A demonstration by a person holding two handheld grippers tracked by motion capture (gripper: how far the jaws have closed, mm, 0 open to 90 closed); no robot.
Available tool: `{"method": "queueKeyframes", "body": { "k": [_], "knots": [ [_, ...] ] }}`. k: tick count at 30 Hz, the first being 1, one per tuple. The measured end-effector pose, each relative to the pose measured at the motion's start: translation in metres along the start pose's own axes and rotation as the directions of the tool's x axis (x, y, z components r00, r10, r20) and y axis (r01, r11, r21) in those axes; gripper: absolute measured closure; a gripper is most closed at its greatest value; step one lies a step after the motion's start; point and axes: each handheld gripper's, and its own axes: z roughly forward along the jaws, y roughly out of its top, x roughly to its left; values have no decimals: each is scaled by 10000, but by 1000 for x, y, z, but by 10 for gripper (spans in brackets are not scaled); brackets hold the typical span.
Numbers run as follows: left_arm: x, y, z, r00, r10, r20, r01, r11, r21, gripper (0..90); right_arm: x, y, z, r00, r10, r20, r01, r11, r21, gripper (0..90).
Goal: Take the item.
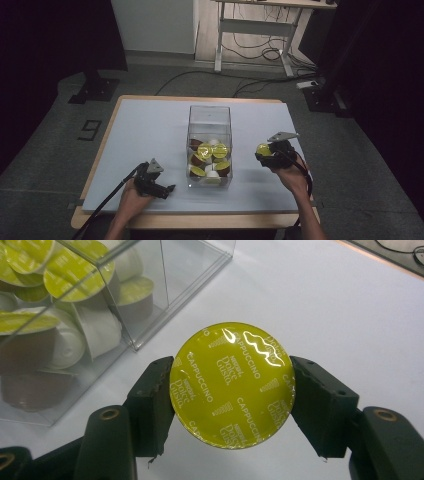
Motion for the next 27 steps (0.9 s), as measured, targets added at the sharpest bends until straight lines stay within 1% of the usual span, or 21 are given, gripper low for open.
{"method": "queueKeyframes", "body": {
  "k": [8, 11, 17, 20, 24, 27],
  "knots": [
    [0, 0, 0, 10000, 8, 3, -8, 10000, 3, 0, -1, -9, 8, 9999, 139, 37, -138, 9999, -25, 379],
    [0, 0, 0, 10000, 15, 2, -15, 10000, 7, 0, -1, -13, 13, 9997, 206, 116, -206, 9998, 20, 379],
    [0, 0, 0, 10000, 1, -4, -1, 10000, -2, 0, -2, -21, 22, 9992, 370, 122, -371, 9993, 73, 379],
    [0, 0, 0, 10000, 4, -7, -4, 10000, -7, 0, -2, -24, 26, 9994, 326, 113, -328, 9993, 159, 379],
    [0, 0, 0, 10000, 6, -11, -6, 10000, -10, 0, 0, -28, 33, 9993, 275, 244, -285, 9988, 397, 379],
    [0, 0, 0, 10000, 3, -11, -3, 10000, -7, 0, 1, -30, 38, 9995, 208, 226, -221, 9981, 582, 379]
  ]
}}
